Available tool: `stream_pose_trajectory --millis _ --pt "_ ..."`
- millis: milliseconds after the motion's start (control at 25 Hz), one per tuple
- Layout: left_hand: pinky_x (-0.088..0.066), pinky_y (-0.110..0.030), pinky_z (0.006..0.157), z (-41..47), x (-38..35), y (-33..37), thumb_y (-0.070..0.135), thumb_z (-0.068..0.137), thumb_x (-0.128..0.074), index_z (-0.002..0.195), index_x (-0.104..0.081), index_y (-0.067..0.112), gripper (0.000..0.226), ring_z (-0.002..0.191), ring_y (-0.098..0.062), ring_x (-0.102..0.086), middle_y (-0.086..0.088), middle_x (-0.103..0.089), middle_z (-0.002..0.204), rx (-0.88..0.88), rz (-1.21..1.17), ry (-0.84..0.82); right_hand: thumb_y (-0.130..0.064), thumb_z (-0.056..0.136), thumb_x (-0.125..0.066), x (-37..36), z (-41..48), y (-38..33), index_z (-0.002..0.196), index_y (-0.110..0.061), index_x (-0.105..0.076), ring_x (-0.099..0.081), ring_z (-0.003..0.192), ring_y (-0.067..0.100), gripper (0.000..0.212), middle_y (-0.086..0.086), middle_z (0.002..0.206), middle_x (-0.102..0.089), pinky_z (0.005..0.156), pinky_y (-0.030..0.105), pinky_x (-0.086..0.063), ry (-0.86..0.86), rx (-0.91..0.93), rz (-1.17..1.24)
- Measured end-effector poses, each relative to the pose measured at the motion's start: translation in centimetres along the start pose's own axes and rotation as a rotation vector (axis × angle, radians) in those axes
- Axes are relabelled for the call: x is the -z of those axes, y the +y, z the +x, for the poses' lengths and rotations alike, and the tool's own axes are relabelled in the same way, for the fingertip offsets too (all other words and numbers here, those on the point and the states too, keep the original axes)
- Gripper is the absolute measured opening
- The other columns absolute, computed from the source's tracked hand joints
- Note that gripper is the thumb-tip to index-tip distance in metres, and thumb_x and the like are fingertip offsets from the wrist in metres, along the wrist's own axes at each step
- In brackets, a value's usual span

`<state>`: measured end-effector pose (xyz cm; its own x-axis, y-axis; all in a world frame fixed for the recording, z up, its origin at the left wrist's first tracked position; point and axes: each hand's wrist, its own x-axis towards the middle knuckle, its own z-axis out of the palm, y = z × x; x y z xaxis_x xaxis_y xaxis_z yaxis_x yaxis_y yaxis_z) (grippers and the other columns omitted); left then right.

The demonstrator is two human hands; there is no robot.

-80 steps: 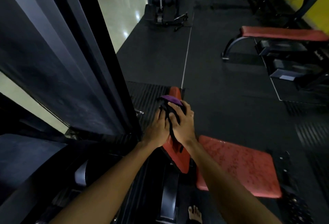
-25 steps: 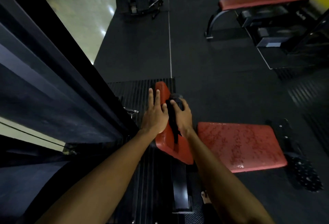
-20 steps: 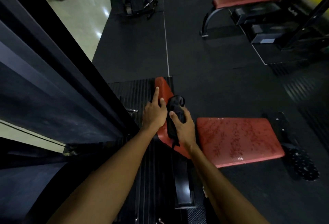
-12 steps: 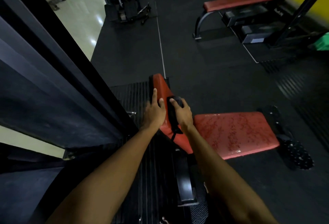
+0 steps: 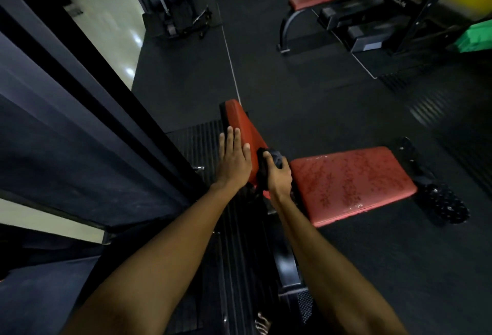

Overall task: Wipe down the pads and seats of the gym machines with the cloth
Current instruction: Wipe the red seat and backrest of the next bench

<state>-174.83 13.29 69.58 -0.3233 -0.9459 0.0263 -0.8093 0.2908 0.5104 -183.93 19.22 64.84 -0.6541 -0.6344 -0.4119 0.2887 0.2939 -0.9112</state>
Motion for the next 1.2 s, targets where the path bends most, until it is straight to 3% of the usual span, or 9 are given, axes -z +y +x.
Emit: stream_pose_trajectory --millis 120,240,400,520,640,840,920,1080,1200 --pt "0.002 -0.036 0.126 0.1 0.0 -0.4 0.03 0.11 -0.028 0.159 -0.012 0.009 0.056 0.155 -0.022 0.008 -0.005 -0.003 0.168 -0.041 0.039 0.019 -0.063 0.086 -0.067 -1.9 -3.2 0.3 0.134 -0.037 -0.056 -0.058 0.126 0.016 0.056 -0.003 0.133 -0.064 0.108 0.04 -0.045 0.091 0.176 0.082" --pt "-0.004 -0.038 0.126 0.2 -0.4 -0.8 0.029 0.109 -0.029 0.158 -0.018 0.006 0.055 0.155 -0.023 0.0 -0.008 -0.011 0.168 -0.076 0.107 0.077 -0.052 0.091 -0.064 -3.1 -4.2 3.9 0.129 -0.04 -0.051 -0.057 0.126 0.019 0.042 -0.001 0.128 -0.061 0.108 0.046 -0.045 0.183 0.331 0.136" --pt "-0.003 -0.032 0.125 0.3 -0.2 -0.5 0.03 0.109 -0.027 0.159 -0.017 0.007 0.056 0.155 -0.02 0.001 -0.007 -0.01 0.168 -0.068 0.097 0.056 -0.058 0.089 -0.057 -3.1 -3.2 5.5 0.135 -0.01 -0.054 -0.055 0.126 0.025 0.067 0.009 0.13 -0.06 0.11 0.043 -0.042 0.349 0.171 0.259" --pt "-0.007 -0.035 0.126 0.3 0.2 -0.6 0.034 0.109 -0.023 0.16 -0.012 0.01 0.057 0.155 -0.017 0.005 -0.004 -0.004 0.169 -0.037 0.087 -0.008 -0.052 0.089 -0.065 -3.9 -3.0 4.0 0.14 -0.005 -0.05 -0.05 0.131 0.029 0.071 0.012 0.135 -0.054 0.107 0.027 -0.038 0.427 0.037 0.436" --pt "-0.009 -0.038 0.126 0.2 0.2 -0.1 0.031 0.109 -0.025 0.159 -0.014 0.008 0.057 0.155 -0.019 0.003 -0.006 -0.007 0.168 -0.053 0.079 0.017 -0.029 0.093 -0.072 -6.1 -4.8 1.8 0.142 -0.004 -0.046 -0.044 0.132 0.036 0.061 0.021 0.139 -0.045 0.109 0.038 -0.038 0.51 -0.067 0.493" --pt "-0.01 -0.033 0.125 -0.2 0.2 -0.4 0.033 0.11 -0.024 0.159 -0.013 0.006 0.057 0.155 -0.019 0.004 -0.007 -0.005 0.168 -0.074 0.049 0.018 -0.026 0.095 -0.071 -7.5 -6.2 2.8 0.149 -0.001 -0.038 -0.037 0.139 0.031 0.068 0.021 0.147 -0.036 0.109 0.024 -0.031 0.504 -0.012 0.483" --pt "-0.008 -0.034 0.126 -0.2 0.0 -0.4 0.032 0.11 -0.024 0.159 -0.015 0.005 0.057 0.155 -0.02 0.003 -0.008 -0.006 0.168 -0.077 0.039 0.031 -0.03 0.095 -0.071 -6.8 -4.3 4.1 0.148 -0.002 -0.039 -0.037 0.14 0.035 0.068 0.02 0.145 -0.037 0.112 0.031 -0.033 0.549 0.005 0.458" --pt "-0.003 -0.036 0.126 0.1 -0.1 -0.2 0.029 0.11 -0.027 0.158 -0.016 0.004 0.056 0.155 -0.023 0.003 -0.011 -0.007 0.168 -0.046 0.046 0.035 -0.037 0.094 -0.069 -5.3 -1.5 4.6 0.145 -0.008 -0.043 -0.047 0.127 0.041 0.064 0.023 0.139 -0.042 0.101 0.042 -0.041 0.664 -0.277 0.484" --pt "-0.004 -0.033 0.126 -0.1 -0.3 -0.2 0.028 0.109 -0.027 0.158 -0.017 0.004 0.055 0.155 -0.023 0.001 -0.011 -0.009 0.168 -0.062 0.049 0.054 -0.035 0.094 -0.069 -6.5 -2.9 2.8 0.147 -0.013 -0.042 -0.046 0.129 0.039 0.064 0.019 0.141 -0.041 0.105 0.047 -0.043 0.642 -0.201 0.493"
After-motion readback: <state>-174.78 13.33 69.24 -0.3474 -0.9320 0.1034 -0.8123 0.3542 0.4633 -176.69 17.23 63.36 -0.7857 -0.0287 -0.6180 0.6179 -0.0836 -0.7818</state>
